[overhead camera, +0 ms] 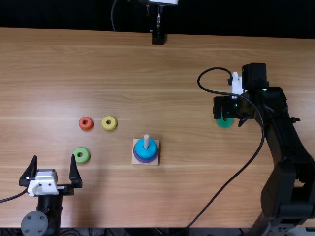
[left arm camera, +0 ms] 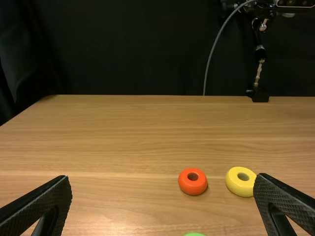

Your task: Build the Hanoi tower: stack the rings onto the peg from bottom to top in this color order: purple, dark blue, light blue, dark green, light green, yellow, orange.

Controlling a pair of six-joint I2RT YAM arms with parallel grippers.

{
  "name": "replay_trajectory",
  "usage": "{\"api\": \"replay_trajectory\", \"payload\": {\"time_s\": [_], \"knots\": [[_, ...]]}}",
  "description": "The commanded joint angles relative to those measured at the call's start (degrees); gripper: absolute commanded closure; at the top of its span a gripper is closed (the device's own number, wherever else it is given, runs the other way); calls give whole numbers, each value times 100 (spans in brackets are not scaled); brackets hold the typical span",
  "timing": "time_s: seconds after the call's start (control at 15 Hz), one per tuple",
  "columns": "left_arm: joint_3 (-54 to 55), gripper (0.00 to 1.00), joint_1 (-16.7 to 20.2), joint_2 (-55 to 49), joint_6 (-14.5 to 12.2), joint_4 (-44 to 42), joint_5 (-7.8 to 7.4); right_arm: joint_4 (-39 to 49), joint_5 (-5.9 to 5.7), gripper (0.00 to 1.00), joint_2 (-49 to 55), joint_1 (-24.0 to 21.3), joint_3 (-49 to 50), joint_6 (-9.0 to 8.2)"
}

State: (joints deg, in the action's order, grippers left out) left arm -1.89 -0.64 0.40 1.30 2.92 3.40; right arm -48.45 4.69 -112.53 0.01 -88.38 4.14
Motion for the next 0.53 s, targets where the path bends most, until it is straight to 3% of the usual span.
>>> {"api": "replay_trajectory", "payload": {"time_s": [0.0, 0.47], "knots": [[189, 0, 56, -40, -67, 225, -97, -66, 37, 0, 214, 43, 58, 8], [189, 0, 56, -40, -67, 225, -97, -87, 59, 0, 117, 34, 5, -13]]}}
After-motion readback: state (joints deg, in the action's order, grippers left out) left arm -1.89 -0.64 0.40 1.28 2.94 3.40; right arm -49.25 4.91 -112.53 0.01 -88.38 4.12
